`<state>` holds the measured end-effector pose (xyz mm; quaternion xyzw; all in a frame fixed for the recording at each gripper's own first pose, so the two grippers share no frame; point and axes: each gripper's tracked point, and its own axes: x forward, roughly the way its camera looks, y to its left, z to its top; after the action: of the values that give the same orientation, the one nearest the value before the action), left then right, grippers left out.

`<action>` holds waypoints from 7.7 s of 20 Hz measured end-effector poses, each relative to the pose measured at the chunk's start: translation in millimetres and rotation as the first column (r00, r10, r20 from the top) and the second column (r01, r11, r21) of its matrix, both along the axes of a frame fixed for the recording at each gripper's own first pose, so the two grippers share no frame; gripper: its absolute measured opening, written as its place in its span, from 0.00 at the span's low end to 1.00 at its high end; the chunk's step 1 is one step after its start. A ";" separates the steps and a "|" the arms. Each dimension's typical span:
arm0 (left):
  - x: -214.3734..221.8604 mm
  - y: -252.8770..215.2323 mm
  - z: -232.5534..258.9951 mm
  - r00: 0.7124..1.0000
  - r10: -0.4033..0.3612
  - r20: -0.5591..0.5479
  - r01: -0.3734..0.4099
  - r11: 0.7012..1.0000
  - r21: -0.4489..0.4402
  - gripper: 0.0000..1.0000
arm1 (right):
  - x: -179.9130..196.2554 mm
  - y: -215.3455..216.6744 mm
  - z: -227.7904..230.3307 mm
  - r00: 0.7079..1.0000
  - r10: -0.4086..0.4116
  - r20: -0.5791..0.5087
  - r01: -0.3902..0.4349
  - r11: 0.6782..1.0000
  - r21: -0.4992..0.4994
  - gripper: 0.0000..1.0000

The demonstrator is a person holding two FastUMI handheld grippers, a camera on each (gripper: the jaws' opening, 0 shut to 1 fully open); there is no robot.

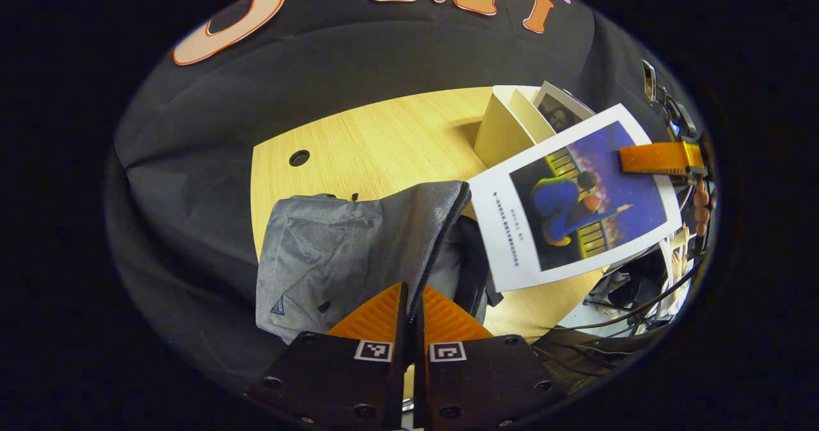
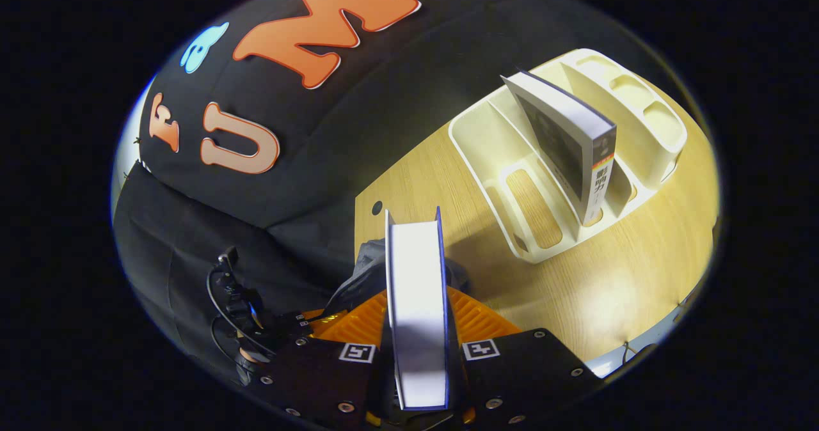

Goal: Open the schoolbag, grab two books from the bookshelf and put them into the schoolbag.

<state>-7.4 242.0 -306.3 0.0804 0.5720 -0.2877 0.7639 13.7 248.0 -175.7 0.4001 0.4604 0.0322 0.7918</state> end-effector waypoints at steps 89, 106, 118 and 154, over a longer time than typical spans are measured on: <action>-23.8 -37.0 -37.7 0.897 0.423 -0.129 -0.427 0.904 -0.003 0.07 | 84.0 -221.8 -53.0 0.937 0.155 -0.313 -0.277 0.877 -0.393 0.40; -28.6 -33.1 -31.8 0.981 0.177 -0.085 -0.181 0.982 -0.049 0.07 | -67.2 -172.3 -25.2 0.964 -0.087 -0.252 0.007 0.953 -0.304 0.40; -2.4 -0.9 -0.5 0.997 0.081 0.016 -0.080 0.995 -0.055 0.07 | -87.5 -50.5 -26.1 0.986 -0.111 -0.127 0.106 0.993 -0.046 0.40; 19.4 -26.3 53.1 0.982 0.043 0.182 -0.023 0.993 -0.112 0.07 | 42.8 188.7 -125.3 0.997 -0.074 0.032 0.062 0.955 0.291 0.39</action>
<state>12.0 215.7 -253.2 0.0551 0.4838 -0.2971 0.8214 56.5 436.8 -301.0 0.5267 0.4198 0.0805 0.7347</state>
